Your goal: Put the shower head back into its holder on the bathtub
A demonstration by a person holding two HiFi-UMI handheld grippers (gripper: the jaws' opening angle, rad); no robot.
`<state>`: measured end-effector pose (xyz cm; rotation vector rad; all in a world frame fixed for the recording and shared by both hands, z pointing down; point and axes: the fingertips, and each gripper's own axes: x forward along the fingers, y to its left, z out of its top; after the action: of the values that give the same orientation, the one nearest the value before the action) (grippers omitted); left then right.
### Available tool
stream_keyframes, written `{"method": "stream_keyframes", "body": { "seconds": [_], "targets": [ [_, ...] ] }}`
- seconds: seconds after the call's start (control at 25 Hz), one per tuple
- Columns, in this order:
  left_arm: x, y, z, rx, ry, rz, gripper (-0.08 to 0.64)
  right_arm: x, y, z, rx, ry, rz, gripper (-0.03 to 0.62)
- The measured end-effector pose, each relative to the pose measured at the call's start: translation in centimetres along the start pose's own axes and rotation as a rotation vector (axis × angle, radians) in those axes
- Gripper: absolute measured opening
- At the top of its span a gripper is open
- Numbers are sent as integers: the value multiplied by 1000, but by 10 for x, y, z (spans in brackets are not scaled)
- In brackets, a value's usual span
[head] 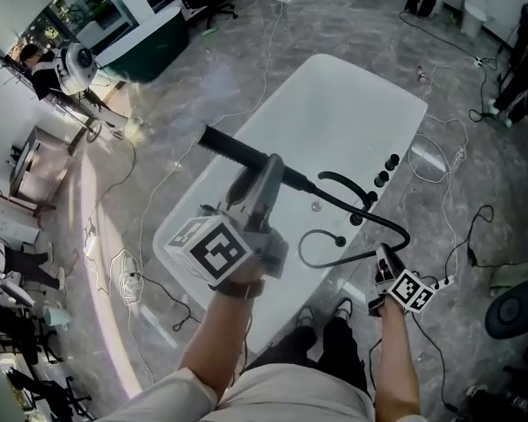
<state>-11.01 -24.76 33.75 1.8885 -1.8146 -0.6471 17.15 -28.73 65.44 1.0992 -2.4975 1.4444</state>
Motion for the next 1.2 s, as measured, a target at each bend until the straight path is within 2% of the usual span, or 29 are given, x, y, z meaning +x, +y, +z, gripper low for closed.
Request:
{"method": "stream_keyframes", "body": {
  "seconds": [0.12,0.28,0.48,0.8,0.96,1.2],
  "targets": [
    [-1,8,-13,50,26,26,132,-20,9,29,80,-52,36,69],
    [1,8,-31,84,47,16,132,-42,23,73,174,-137,104,70],
    [3,-9,-52,116,67,-31,132,-67,51,134,210,-240,206,69],
    [9,-36,-66,149,71,-72,131,-83,112,218,113,-331,348,69],
    [17,-43,-62,166,72,-49,130,-83,139,242,78,-350,403,69],
    [26,-63,-57,233,72,-26,130,-84,169,282,-69,-368,437,69]
  ]
}}
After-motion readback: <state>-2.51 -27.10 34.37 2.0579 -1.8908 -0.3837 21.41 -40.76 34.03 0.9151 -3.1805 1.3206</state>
